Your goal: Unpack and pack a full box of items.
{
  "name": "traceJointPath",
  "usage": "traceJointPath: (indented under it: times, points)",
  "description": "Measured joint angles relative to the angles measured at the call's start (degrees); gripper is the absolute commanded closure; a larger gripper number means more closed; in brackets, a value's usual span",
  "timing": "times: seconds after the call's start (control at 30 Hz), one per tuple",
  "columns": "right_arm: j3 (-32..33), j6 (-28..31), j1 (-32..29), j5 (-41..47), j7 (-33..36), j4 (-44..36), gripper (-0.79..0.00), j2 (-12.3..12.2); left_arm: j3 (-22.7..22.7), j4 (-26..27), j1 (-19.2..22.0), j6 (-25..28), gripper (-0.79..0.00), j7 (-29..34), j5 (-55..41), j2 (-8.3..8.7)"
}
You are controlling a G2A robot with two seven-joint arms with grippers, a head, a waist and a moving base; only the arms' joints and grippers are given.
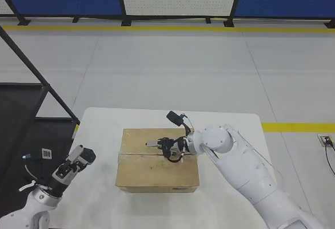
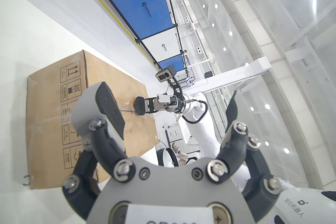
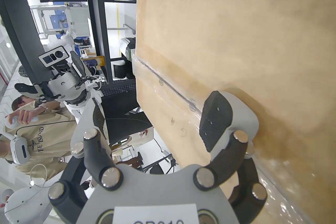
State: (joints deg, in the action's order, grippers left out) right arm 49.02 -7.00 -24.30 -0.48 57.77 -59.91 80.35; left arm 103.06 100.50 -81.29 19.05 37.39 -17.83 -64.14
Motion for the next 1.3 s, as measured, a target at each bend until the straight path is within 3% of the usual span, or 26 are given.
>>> traceJointPath:
  times: [0.27, 0.67, 0.93, 1.3]
  points:
    - [9.93, -6.03, -9.4, -6.02, 0.35, -12.56, -0.785, -4.55, -1.91, 0.53, 2.02, -1.35, -0.785, -0.08, 1.59, 0.16]
    - [19.41, -6.66, -15.68, -6.38, 0.27, -16.7, -0.785, -7.47, -3.12, 0.48, 2.89, -2.12, -0.785, -0.85, 2.73, 0.36]
    - [21.59, -7.05, -18.19, -6.22, 1.1, -18.2, -0.785, -8.48, -3.85, 0.52, 3.34, -2.58, -0.785, -1.58, 3.3, 0.46]
    - [18.88, -5.97, -16.17, -4.51, 1.82, -13.35, -0.785, -8.3, -4.3, 0.42, 3.75, -2.96, -0.785, -2.54, 3.82, 0.61]
